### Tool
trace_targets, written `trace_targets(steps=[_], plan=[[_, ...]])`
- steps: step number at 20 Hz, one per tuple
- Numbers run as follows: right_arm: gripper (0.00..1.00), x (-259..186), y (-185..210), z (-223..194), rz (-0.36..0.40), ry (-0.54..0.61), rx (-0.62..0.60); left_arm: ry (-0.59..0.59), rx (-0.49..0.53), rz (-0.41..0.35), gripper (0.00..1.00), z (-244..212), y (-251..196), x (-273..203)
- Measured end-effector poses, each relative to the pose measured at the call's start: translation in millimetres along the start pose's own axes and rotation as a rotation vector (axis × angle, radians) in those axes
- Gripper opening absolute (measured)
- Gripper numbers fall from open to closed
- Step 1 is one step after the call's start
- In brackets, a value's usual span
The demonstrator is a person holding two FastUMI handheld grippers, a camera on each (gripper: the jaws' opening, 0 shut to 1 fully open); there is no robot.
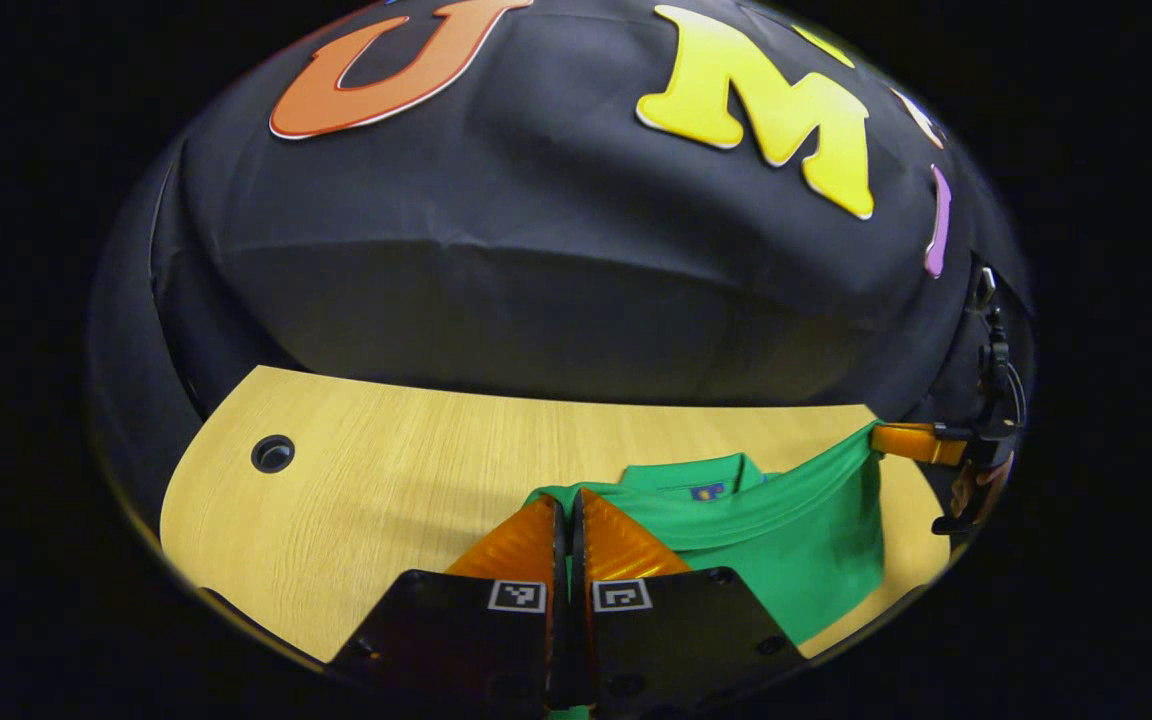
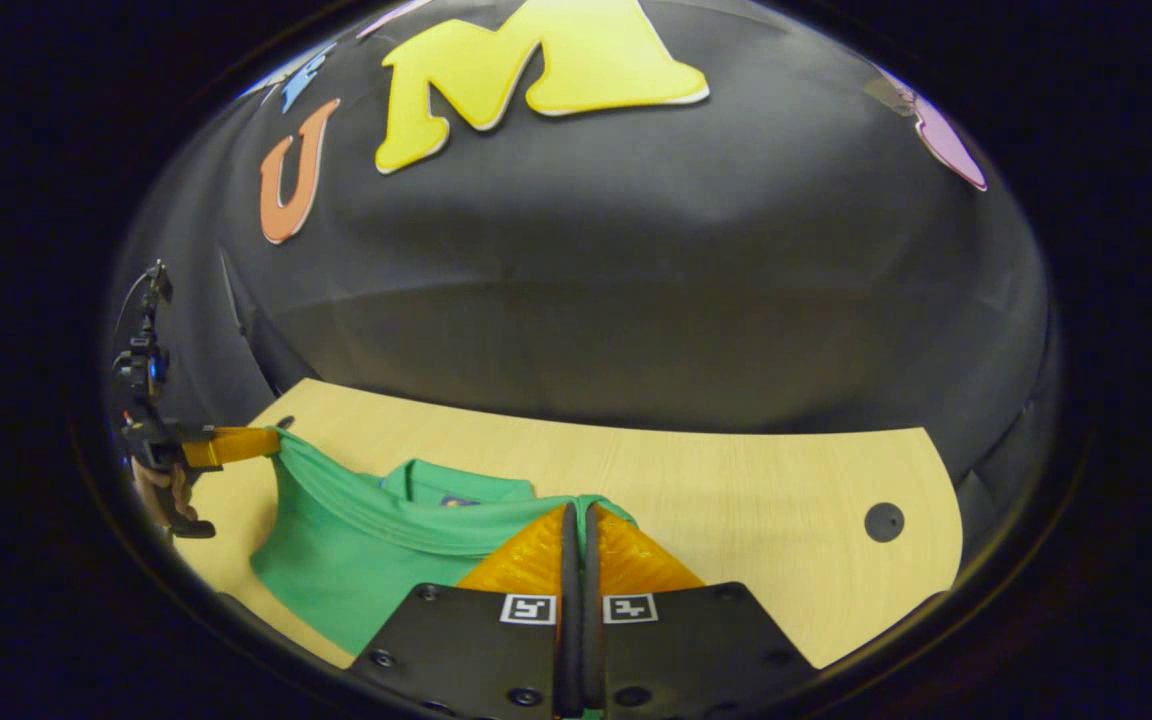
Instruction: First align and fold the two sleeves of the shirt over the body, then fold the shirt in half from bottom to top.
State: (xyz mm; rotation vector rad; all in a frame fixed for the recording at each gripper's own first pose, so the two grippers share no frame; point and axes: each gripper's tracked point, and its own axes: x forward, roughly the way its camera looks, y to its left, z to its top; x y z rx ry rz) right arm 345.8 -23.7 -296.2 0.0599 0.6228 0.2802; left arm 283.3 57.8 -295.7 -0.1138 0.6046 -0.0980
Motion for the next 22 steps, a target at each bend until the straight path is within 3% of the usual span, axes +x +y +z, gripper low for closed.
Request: trace_targets(steps=[4, 6, 7, 9, 10, 11, 12, 14, 16, 18, 19, 20, 21, 22], plan=[[0.02, 32, -7, -27, -0.033, 0.053, 0.038, 0.039, -0.021, 0.030, 0.06, -23, 3, 22], [0.10, 35, -11, -34, -0.055, 0.075, 0.027, 0.043, -0.042, 0.015, 0.18, -24, -2, 22], [0.13, 35, -11, -35, -0.054, 0.074, 0.032, 0.045, -0.035, 0.024, 0.44, -23, -2, 20], [0.54, 23, -12, -30, -0.078, 0.045, 0.034, 0.029, -0.011, 0.053, 0.69, -19, 2, 14], [0.74, 12, -13, -25, -0.101, 0.025, 0.021, 0.007, -0.008, 0.056, 0.88, -10, 1, 7], [0.80, 2, -15, -17, -0.126, -0.002, 0.009, -0.016, -0.010, 0.056, 0.92, -3, -1, -2], [0.97, -13, -13, -9, -0.144, -0.032, 0.001, -0.036, -0.010, 0.058, 0.93, 6, -4, -13], [0.94, -48, -5, 12, -0.171, -0.094, -0.015, -0.083, -0.005, 0.061, 0.95, 28, -13, -40], [0.99, -91, 12, 38, -0.180, -0.168, -0.026, -0.161, 0.009, 0.073, 0.95, 60, -22, -80], [0.94, -145, 36, 68, -0.178, -0.264, -0.040, -0.257, 0.029, 0.068, 0.98, 96, -37, -132], [0.99, -176, 52, 84, -0.168, -0.317, -0.044, -0.301, 0.038, 0.068, 0.98, 113, -44, -160], [0.94, -200, 66, 94, -0.152, -0.356, -0.041, -0.326, 0.041, 0.063, 0.98, 124, -52, -188], [0.98, -227, 79, 103, -0.147, -0.390, -0.034, -0.352, 0.043, 0.064, 0.98, 133, -59, -212], [0.94, -251, 85, 105, -0.149, -0.414, -0.028, -0.375, 0.046, 0.071, 0.98, 137, -64, -236]])
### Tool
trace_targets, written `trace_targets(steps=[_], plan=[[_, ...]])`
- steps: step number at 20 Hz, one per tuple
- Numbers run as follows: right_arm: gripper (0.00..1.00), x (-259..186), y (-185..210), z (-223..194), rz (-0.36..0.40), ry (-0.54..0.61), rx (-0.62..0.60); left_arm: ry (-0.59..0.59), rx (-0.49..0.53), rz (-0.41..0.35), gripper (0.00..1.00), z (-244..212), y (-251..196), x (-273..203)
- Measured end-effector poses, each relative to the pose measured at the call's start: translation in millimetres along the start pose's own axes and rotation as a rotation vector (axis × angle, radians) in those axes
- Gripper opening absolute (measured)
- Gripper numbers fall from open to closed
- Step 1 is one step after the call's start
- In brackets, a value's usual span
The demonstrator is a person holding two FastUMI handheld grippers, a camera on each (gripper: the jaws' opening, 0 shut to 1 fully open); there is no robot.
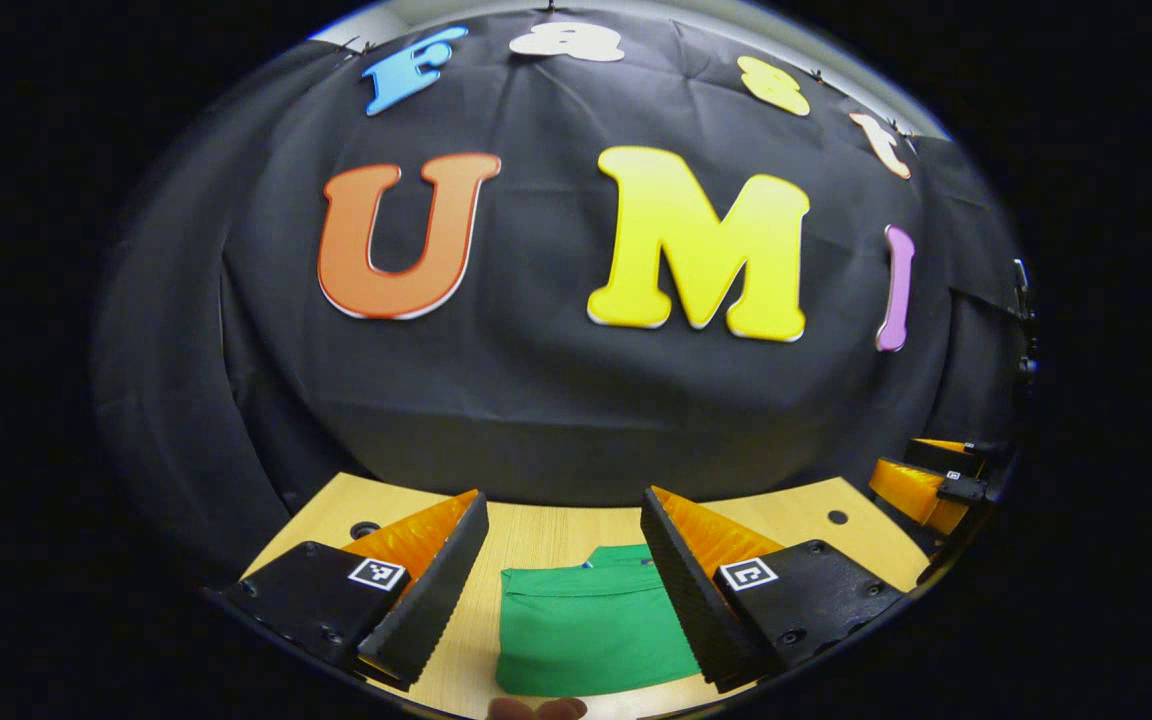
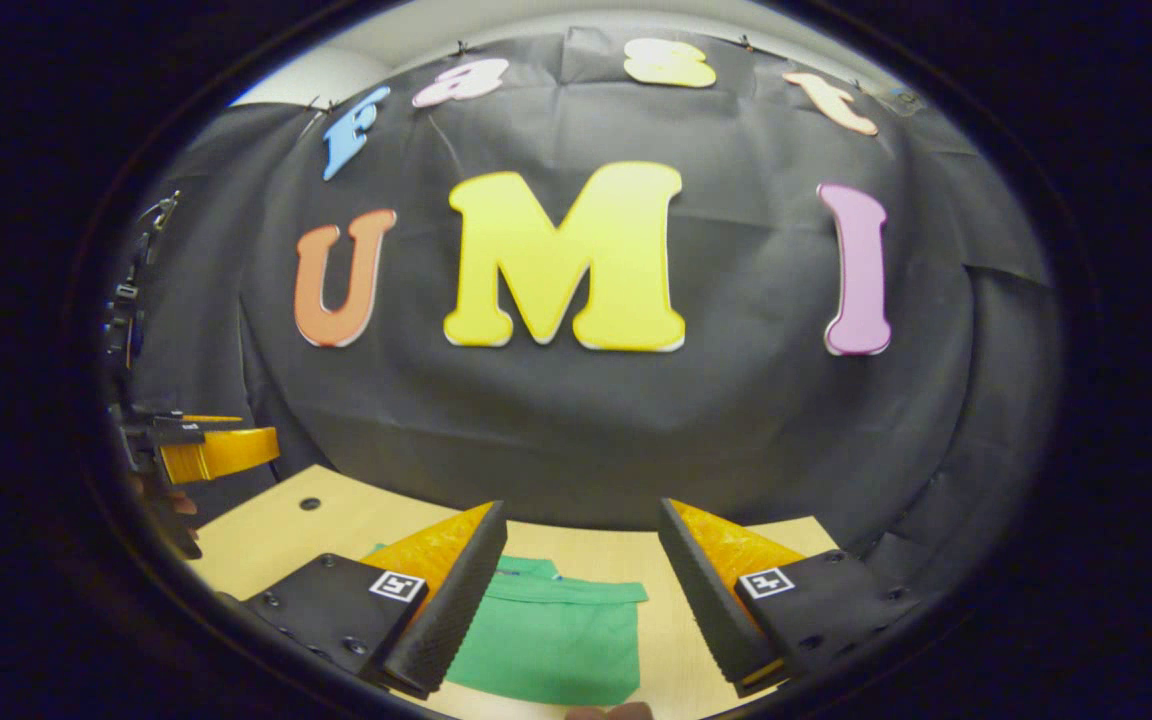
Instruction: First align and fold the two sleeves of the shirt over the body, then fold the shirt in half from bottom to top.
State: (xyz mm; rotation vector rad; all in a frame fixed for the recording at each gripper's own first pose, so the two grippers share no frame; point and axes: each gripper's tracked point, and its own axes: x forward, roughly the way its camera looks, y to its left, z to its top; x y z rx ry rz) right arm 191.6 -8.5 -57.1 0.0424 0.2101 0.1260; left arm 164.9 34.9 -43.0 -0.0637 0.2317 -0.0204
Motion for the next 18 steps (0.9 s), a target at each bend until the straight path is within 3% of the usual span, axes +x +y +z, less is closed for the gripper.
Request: trace_targets(steps=[2, 4, 7, 11, 18], plan=[[0.98, -43, 6, 26, -0.026, -0.052, 0.007, -0.077, 0.030, 0.011, 0.98, 33, -3, -41], [0.93, -84, 8, 45, -0.070, -0.108, 0.006, -0.142, 0.080, 0.032, 0.98, 60, -3, -78], [0.94, -132, 17, 57, -0.098, -0.149, 0.024, -0.182, 0.065, 0.029, 0.98, 67, -17, -134], [0.98, -186, 30, 59, -0.113, -0.190, -0.009, -0.185, 0.004, 0.044, 1.00, 44, -23, -186], [0.94, -237, 52, 42, -0.103, -0.209, -0.071, -0.193, 0.032, 0.039, 0.98, 32, -38, -226]])
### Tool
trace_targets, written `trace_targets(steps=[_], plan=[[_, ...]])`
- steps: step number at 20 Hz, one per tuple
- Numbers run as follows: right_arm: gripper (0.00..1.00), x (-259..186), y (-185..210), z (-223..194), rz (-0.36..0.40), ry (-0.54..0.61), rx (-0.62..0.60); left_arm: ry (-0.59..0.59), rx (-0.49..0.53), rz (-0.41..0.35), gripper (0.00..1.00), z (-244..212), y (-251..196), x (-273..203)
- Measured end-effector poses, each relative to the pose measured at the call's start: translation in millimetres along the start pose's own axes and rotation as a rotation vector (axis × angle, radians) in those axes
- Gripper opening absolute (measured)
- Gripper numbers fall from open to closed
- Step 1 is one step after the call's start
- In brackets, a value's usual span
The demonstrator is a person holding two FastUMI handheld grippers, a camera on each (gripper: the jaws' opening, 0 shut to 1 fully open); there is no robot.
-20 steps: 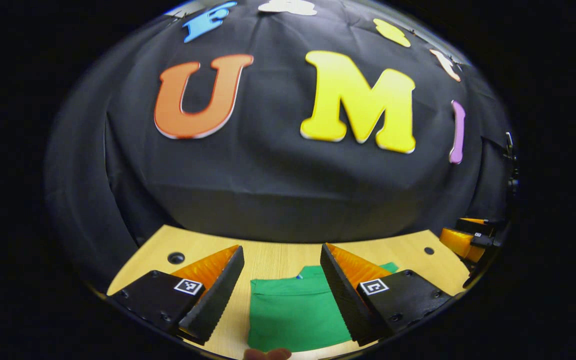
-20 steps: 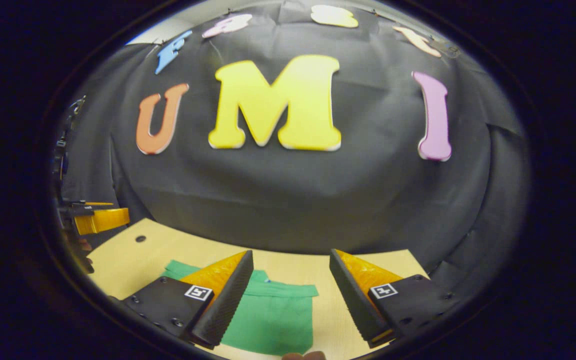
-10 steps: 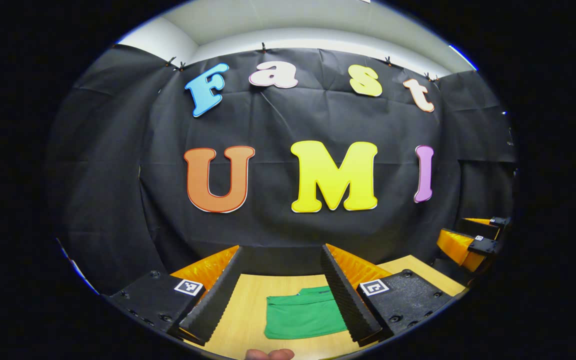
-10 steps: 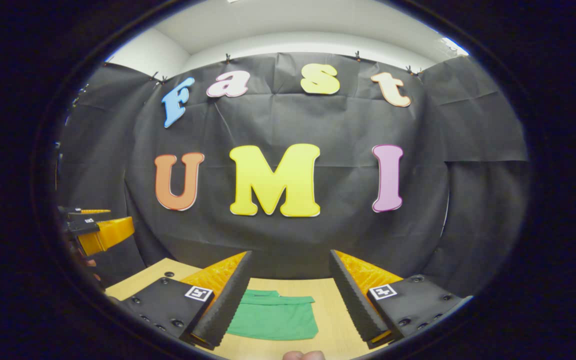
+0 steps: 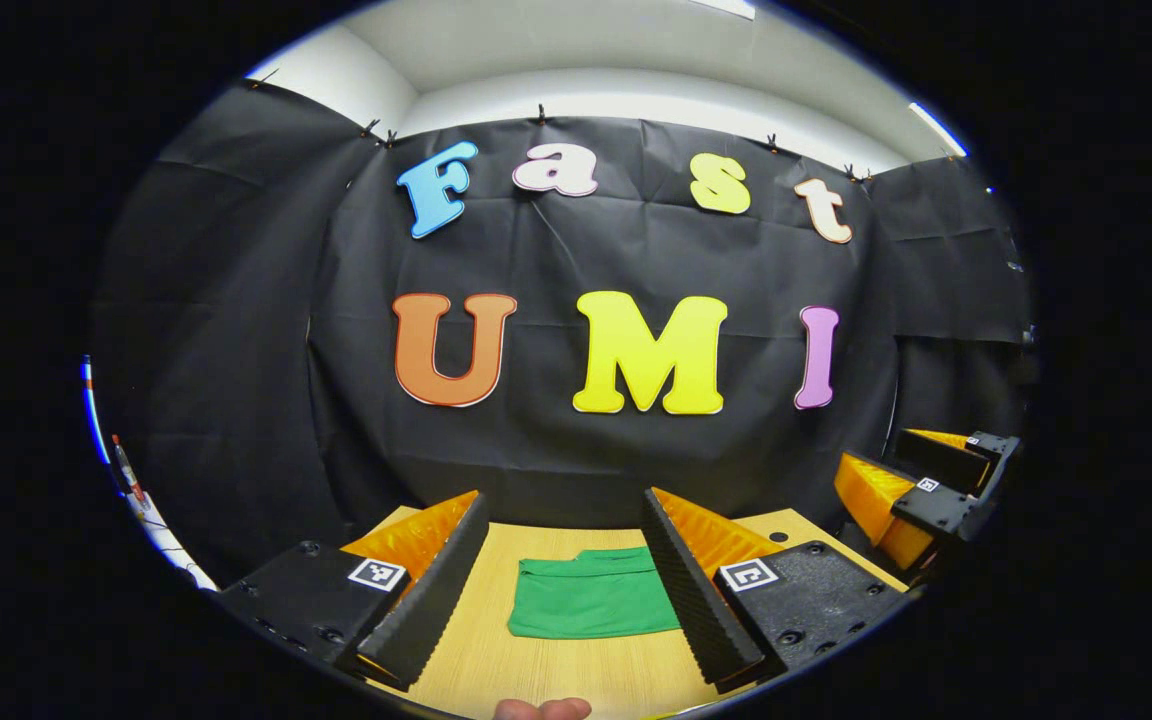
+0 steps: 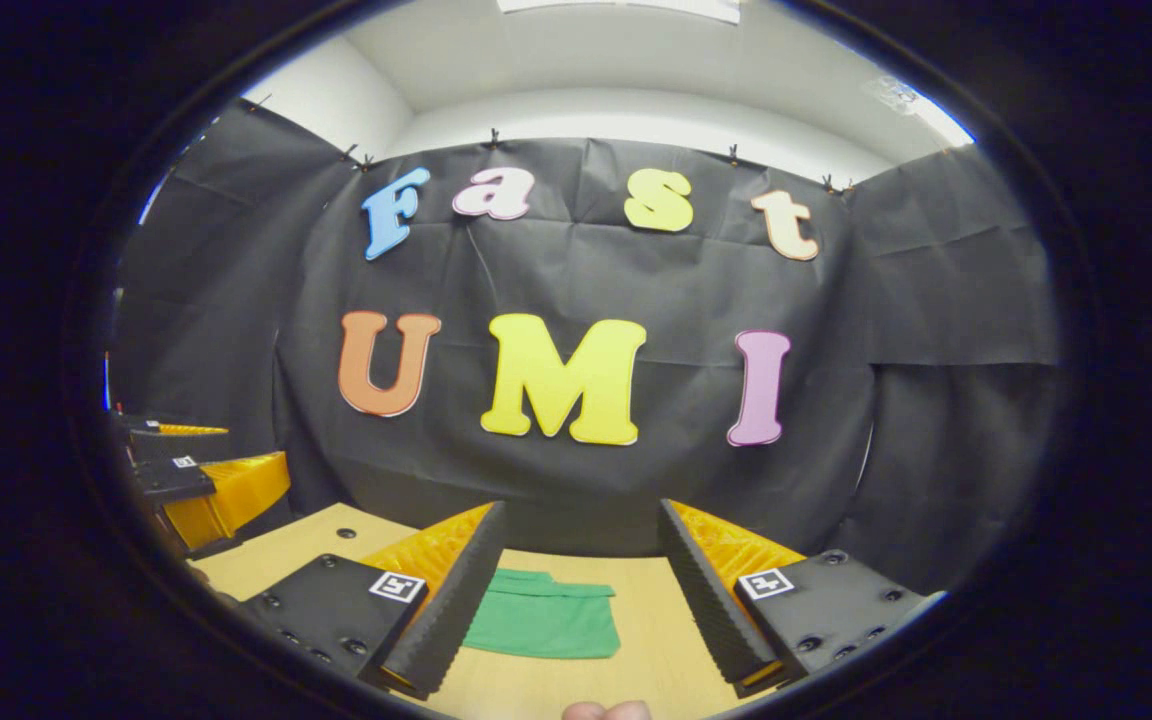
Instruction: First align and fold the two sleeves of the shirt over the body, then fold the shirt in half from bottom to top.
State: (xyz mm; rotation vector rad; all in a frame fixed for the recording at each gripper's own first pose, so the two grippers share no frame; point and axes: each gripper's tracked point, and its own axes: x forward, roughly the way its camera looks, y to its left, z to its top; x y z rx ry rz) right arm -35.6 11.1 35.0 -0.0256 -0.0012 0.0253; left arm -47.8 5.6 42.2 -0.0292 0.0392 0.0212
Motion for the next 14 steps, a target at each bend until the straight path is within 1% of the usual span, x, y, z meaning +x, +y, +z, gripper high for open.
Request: trace_targets(steps=[1, 2, 4, 5, 6, 7, 8, 9, 10, 11, 14], plan=[[0.94, -2, 3, -1, 0.008, -0.003, 0.003, -0.004, 0.004, 0.000, 1.00, 4, 0, -1], [0.94, -1, 5, -3, 0.015, 0.000, 0.004, -0.004, 0.007, 0.003, 0.98, 5, 0, -2], [0.94, 1, 10, -5, 0.029, 0.007, 0.008, -0.011, 0.012, 0.006, 0.98, 7, 3, -4], [0.94, 2, 11, -5, 0.032, 0.010, 0.014, -0.011, 0.014, 0.006, 0.88, 6, 0, -3], [0.94, 4, 11, -4, 0.032, 0.009, 0.022, -0.008, 0.016, 0.007, 0.98, 6, 1, -4], [0.94, 6, 12, -2, 0.033, 0.006, 0.029, -0.012, 0.019, 0.010, 0.98, 8, 3, -5], [0.94, 7, 12, -2, 0.033, 0.003, 0.031, -0.016, 0.021, 0.013, 0.88, 9, 3, -6], [0.94, 8, 13, -1, 0.035, 0.000, 0.029, -0.020, 0.022, 0.015, 0.98, 10, 5, -5], [0.94, 9, 14, -1, 0.038, -0.002, 0.025, -0.022, 0.021, 0.017, 0.88, 11, 5, -5], [0.94, 11, 15, 0, 0.039, -0.008, 0.021, -0.025, 0.018, 0.017, 0.98, 12, 5, -4], [0.94, 13, 13, 6, 0.036, -0.026, 0.016, -0.037, 0.014, 0.024, 0.98, 18, 5, 1]])
